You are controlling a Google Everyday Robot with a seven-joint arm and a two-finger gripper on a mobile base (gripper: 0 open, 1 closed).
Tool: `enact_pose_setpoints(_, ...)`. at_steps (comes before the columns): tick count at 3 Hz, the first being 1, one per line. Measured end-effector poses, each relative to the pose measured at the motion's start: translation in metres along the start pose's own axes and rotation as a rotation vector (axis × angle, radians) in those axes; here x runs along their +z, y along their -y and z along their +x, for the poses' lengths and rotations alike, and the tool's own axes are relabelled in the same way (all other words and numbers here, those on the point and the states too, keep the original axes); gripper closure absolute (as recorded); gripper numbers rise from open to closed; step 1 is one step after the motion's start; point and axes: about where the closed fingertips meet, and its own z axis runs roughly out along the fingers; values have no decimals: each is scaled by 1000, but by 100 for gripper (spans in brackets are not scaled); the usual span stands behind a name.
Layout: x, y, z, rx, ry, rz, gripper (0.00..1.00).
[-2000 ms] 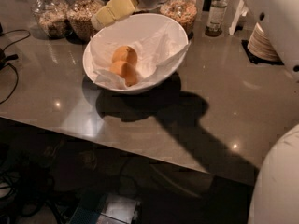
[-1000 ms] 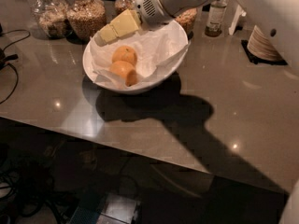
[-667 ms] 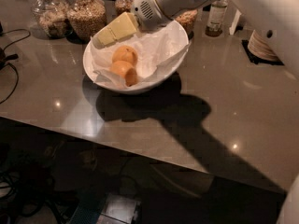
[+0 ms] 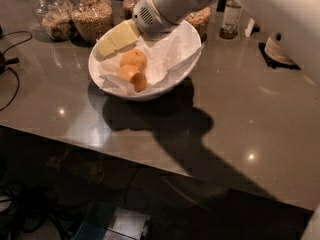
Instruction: Pick orange from white bowl
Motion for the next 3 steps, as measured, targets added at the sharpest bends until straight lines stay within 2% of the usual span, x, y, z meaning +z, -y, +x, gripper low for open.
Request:
enact_pose_setpoints(1,9,6,19,102,-39,141,0)
enact_pose_setpoints(2,16,10,29,176,-53,158,0)
enact_pose_setpoints(3,16,10,29,176,-53,158,0)
